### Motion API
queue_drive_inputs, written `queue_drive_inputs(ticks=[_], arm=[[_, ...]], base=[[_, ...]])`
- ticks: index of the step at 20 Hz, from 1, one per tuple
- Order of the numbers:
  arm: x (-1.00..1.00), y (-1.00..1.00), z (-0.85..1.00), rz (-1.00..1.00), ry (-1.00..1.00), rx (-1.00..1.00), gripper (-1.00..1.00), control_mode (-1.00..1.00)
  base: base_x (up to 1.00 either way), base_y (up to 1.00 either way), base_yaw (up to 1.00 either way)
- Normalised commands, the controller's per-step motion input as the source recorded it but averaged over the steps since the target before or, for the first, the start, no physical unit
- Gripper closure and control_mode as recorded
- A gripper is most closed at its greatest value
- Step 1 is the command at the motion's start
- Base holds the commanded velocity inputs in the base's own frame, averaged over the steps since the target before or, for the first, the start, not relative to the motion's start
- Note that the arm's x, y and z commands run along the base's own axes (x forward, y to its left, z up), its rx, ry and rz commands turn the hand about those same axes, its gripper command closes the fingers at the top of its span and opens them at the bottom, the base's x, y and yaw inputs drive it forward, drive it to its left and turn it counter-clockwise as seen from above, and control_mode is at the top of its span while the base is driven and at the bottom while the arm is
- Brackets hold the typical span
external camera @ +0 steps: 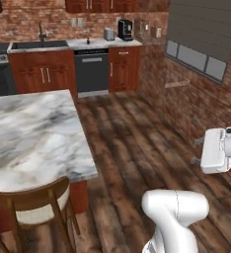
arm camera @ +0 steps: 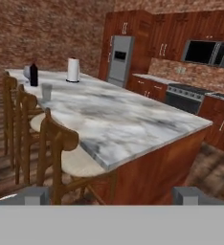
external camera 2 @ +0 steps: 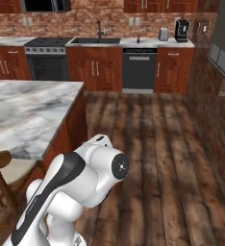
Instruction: There is a wine glass and glass cup on the dining counter. Place the wine bottle next to the wine glass and the juice bottle next to the glass cup.
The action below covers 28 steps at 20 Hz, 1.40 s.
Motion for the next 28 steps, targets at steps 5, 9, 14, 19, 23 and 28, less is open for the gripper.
queue_drive_inputs(ticks=[5,9,14,19,23,28], arm=[[0.0,0.0,0.0,0.0,0.0,0.0,-1.0,1.0],[0.0,0.0,0.0,0.0,0.0,0.0,-1.0,1.0],[0.0,0.0,0.0,0.0,0.0,0.0,-1.0,1.0],[0.0,0.0,0.0,0.0,0.0,0.0,-1.0,1.0],[0.0,0.0,0.0,0.0,0.0,0.0,-1.0,1.0],[0.0,0.0,0.0,0.0,0.0,0.0,-1.0,1.0]], base=[[0.87,-0.15,0.0],[0.91,-0.1,0.01],[0.91,-0.08,0.03],[0.74,-0.28,0.0],[0.62,-0.45,0.0],[0.61,-0.47,0.0]])
